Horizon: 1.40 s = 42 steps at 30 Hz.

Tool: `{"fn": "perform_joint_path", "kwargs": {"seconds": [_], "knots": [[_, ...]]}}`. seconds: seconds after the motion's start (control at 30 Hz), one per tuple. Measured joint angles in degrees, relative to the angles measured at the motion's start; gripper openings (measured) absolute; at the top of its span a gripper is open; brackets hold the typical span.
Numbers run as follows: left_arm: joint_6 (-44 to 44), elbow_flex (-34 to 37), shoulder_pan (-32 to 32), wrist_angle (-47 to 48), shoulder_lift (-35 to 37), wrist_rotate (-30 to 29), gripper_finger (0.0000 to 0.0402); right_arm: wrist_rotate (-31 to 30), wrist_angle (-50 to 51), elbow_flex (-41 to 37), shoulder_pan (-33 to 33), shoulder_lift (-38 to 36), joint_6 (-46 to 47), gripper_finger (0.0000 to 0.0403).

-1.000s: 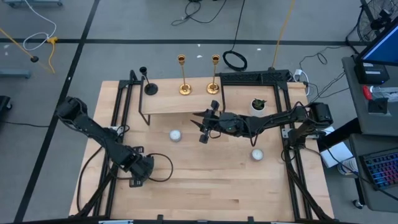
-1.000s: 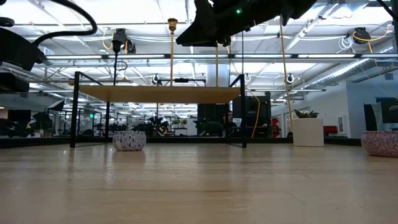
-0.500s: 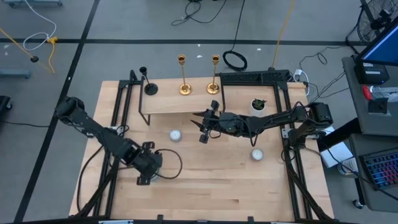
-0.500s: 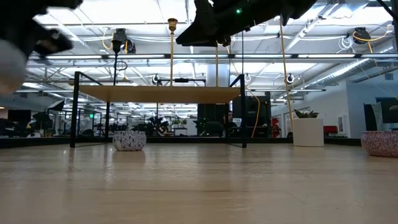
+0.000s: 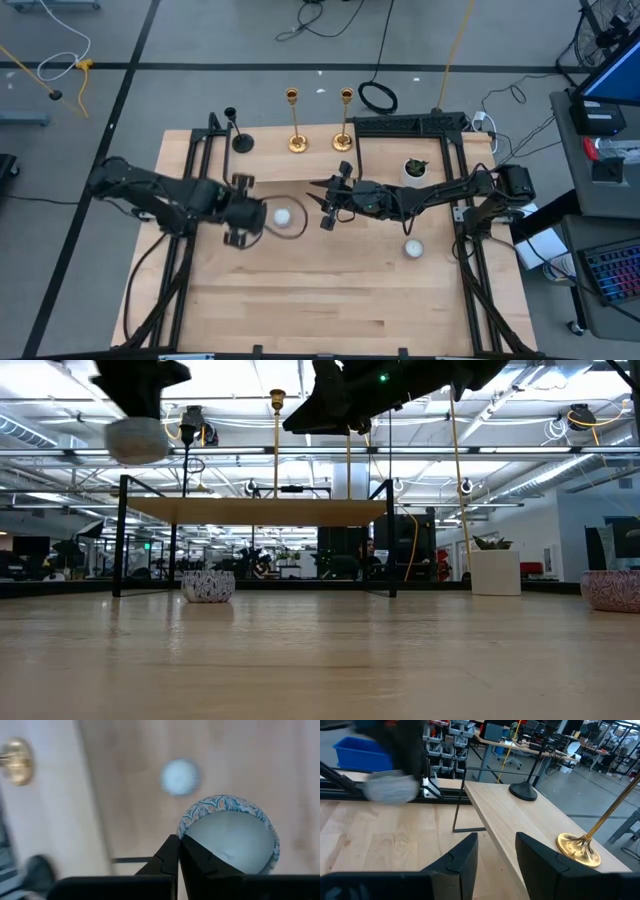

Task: Pick & Place candle stick holders
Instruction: Put the blue patterned scented candle on the shelf

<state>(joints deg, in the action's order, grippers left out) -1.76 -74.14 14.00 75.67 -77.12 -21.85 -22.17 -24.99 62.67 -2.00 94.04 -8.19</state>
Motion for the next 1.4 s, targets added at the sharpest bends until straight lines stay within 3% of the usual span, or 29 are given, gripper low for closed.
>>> {"fn": "perform_joint_path", "kwargs": {"seconds": [0.2, 0.43, 0.7, 0.9, 1.07, 1.4], "knots": [[9.53, -0.84, -11.77, -0.95, 0.00, -3.80, 0.0013, 0.00, 0.03, 0.00, 0.00, 0.00, 0.02, 0.0128], [14.08, -0.84, -24.65, -1.90, 0.00, -3.71, 0.0010, 0.00, 1.02, 0.02, 0.00, 0.00, 0.02, 0.0128], [16.47, -0.84, -35.21, -2.99, -0.57, -1.19, 0.0009, 0.00, 1.29, 0.02, 0.00, 0.02, 0.02, 0.0128], [16.77, -0.84, -39.07, -5.18, -0.55, 4.25, 0.0018, 0.00, 1.29, 0.02, 0.00, 0.02, 0.02, 0.0128], [17.10, -0.84, -40.57, -5.81, -0.55, 4.17, 0.0005, 0.00, 1.30, 0.02, 0.00, 0.02, 0.02, 0.0128], [16.68, -0.84, -42.13, -5.85, -0.55, 4.06, 0.0034, 0.00, 1.72, 0.02, 0.00, 0.02, 0.02, 0.0128]]}}
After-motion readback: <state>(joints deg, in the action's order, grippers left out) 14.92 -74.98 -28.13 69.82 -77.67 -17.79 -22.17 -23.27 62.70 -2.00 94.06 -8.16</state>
